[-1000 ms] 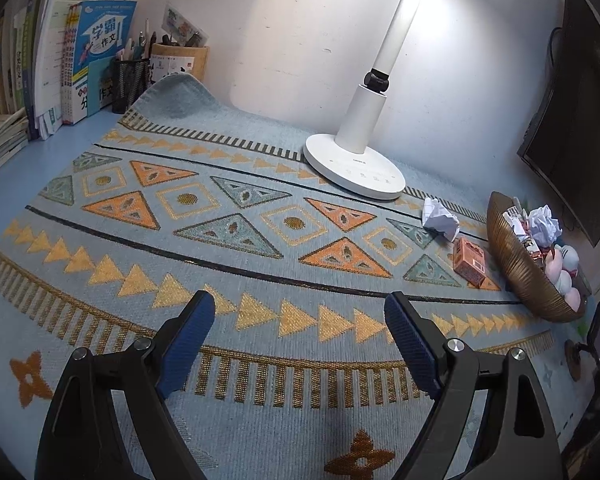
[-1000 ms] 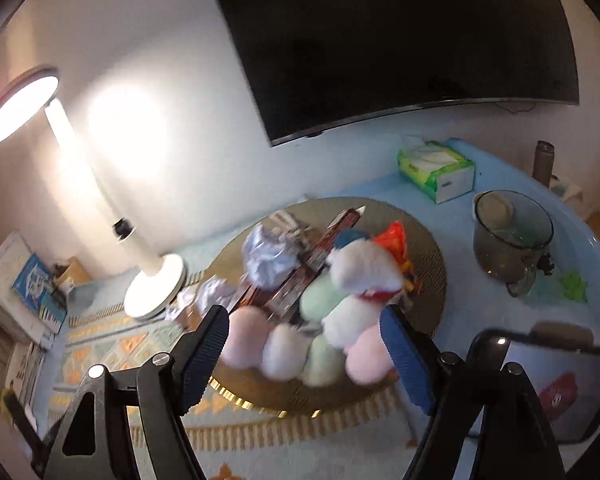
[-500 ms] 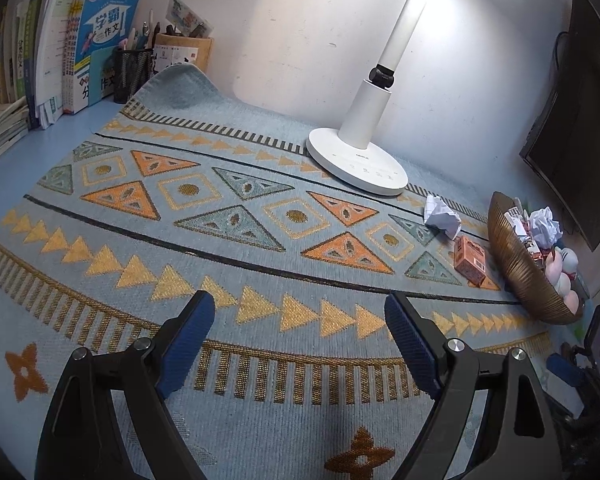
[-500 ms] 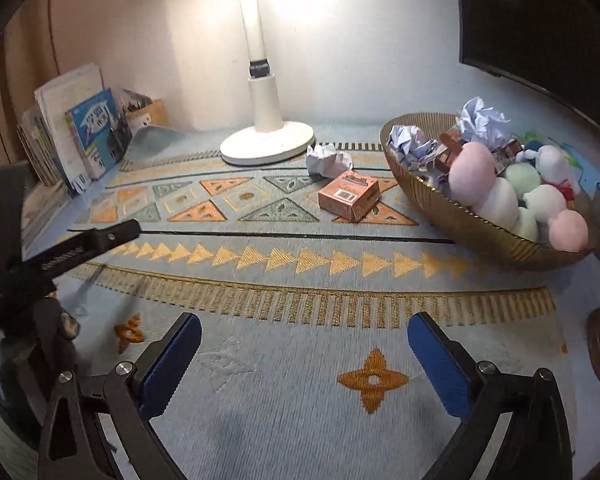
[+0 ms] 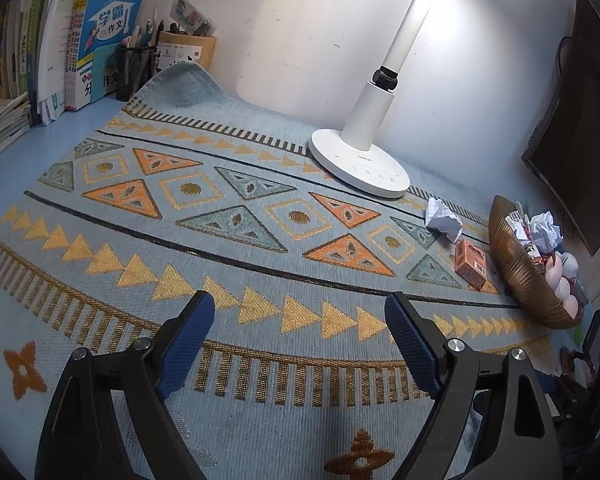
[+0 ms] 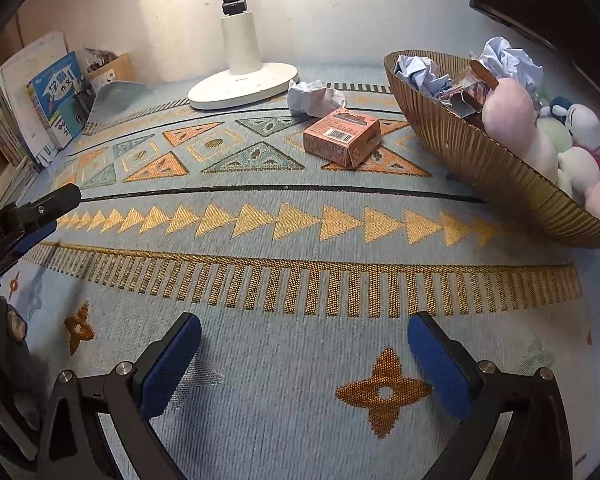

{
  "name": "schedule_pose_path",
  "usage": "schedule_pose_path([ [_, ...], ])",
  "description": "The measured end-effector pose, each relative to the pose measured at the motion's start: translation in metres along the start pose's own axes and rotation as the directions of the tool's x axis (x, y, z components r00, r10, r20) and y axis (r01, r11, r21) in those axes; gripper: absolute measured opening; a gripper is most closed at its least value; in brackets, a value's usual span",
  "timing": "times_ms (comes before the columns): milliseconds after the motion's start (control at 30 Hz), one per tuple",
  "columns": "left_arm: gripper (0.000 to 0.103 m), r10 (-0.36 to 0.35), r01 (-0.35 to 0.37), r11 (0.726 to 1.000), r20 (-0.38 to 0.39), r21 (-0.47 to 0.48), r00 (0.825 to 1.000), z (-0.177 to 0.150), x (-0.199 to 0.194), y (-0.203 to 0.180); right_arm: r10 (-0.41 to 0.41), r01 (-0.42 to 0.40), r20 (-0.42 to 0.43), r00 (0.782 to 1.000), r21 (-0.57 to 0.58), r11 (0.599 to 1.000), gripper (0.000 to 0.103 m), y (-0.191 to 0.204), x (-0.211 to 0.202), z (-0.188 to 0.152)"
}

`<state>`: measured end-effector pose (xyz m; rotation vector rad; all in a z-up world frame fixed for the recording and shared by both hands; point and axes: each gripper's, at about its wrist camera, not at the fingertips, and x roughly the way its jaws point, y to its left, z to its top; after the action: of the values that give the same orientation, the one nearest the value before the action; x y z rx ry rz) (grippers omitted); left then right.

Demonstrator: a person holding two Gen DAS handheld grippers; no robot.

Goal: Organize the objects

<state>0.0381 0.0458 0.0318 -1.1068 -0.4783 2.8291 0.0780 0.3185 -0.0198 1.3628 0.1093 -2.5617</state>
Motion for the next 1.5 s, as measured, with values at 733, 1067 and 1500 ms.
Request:
schedule_pose_path([
  [733,0.087,0.002,-0.002,1.000,0.000,-0.002,1.000,0.000,0.000,0.000,-0.016,0.016,-0.004,1.000,-0.010,1.000,0.103,0.002,0.001,0.001],
  [1067,0.087,0.018,-0.018,1.000,-0.011,0.007,1.000,-0.001,0.002,-0.001,-0.008,0.008,0.003,1.000,0.007,1.000,0.103,0.001,-0.001,-0.001],
  [1500,0.087,0.142,-0.118,0.977,-0.133,0.176,0.981,-0.005,0.029,-0.029,-0.023,0.019,0.023,0.999,0.133,0.991,0.103,-0.020,-0.007,0.000],
])
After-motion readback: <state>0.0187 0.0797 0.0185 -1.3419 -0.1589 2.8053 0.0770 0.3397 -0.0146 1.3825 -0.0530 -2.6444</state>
